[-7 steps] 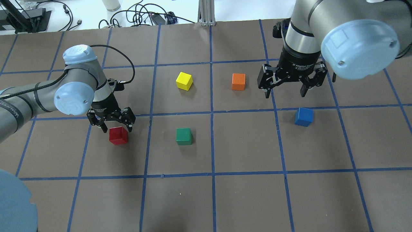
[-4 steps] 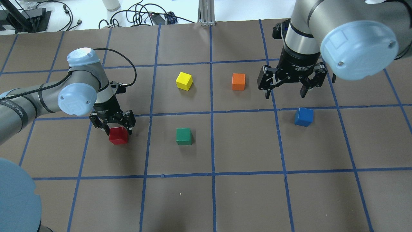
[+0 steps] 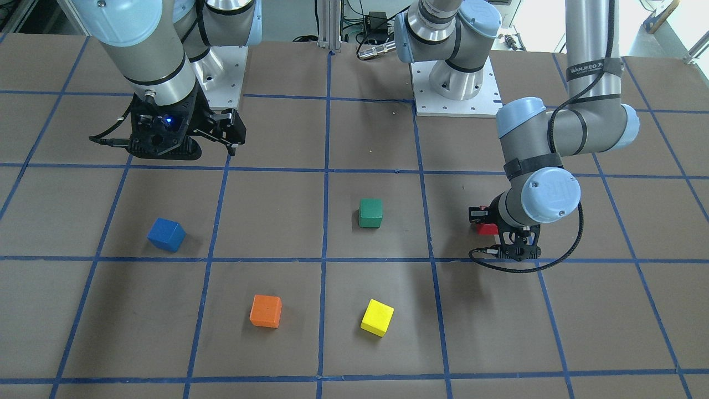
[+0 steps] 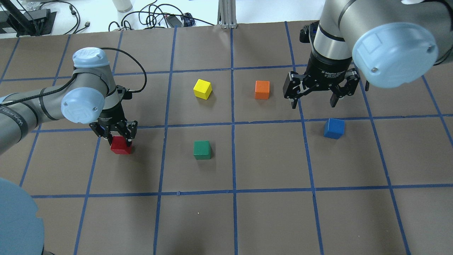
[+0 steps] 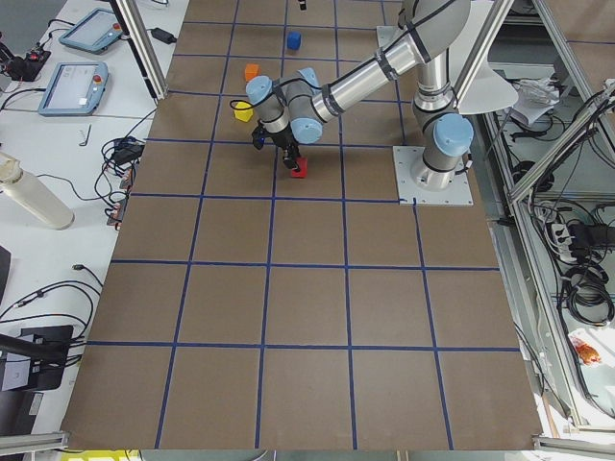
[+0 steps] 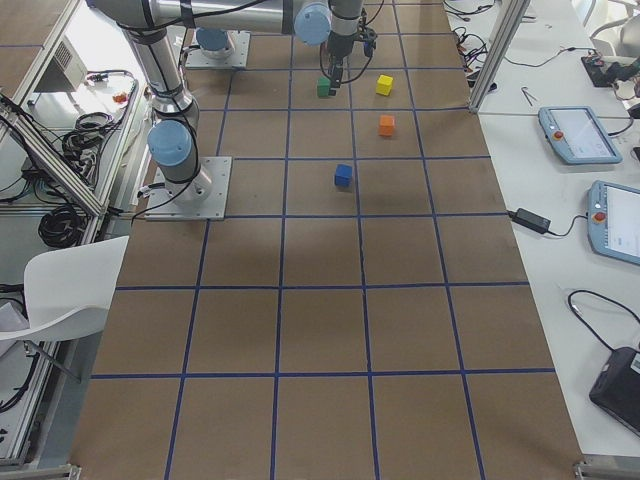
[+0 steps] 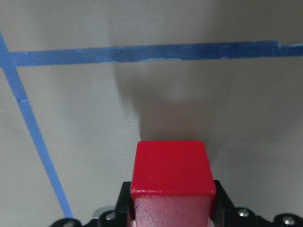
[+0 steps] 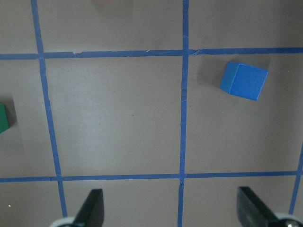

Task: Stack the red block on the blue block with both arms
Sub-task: 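Lift the red cube with the left gripper and carry it toward the table centre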

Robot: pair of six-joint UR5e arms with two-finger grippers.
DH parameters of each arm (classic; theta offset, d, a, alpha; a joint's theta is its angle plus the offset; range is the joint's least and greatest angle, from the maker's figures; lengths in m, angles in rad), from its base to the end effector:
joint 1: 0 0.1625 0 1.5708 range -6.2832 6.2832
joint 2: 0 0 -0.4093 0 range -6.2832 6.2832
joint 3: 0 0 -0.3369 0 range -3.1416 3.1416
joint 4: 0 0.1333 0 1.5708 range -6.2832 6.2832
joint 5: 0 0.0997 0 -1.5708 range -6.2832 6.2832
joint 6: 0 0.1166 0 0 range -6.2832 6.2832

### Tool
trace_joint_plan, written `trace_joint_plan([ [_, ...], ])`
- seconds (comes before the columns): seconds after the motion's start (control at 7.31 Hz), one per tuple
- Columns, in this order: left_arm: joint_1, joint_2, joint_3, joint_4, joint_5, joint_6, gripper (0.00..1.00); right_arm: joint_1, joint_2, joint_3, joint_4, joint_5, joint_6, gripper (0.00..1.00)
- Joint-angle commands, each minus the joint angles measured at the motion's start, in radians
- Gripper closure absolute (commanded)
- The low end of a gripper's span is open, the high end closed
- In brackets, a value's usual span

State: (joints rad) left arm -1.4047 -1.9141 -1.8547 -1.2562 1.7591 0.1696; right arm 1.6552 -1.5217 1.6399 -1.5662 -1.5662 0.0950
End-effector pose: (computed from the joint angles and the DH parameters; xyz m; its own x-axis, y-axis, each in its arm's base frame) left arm -0.0322 -0.4821 0.2105 -0.9908 0.0543 -0.1237 0.0101 0.9428 0.3332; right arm 0.1704 -0.4265 0.4036 -0.9999 0.0104 0.0071 0.0112 0.9924 0.1224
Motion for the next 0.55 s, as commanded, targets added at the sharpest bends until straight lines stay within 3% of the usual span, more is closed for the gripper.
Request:
trace_joint_plan([
  [0.0, -0.031, 0.027, 0.119, -0.114, -0.012, -0.007, 1.00, -0.002, 0.000, -0.002, 0.000, -0.002, 0.000, 0.00],
  [0.27, -0.110, 0.013, 0.289, -0.271, -0.041, -0.025, 1.00, -0.009, 0.000, -0.008, 0.000, -0.003, -0.018, 0.00],
  [0.41, -0.140, -0.003, 0.355, -0.304, -0.108, -0.107, 1.00, -0.012, 0.000, -0.006, 0.000, -0.006, -0.032, 0.00],
])
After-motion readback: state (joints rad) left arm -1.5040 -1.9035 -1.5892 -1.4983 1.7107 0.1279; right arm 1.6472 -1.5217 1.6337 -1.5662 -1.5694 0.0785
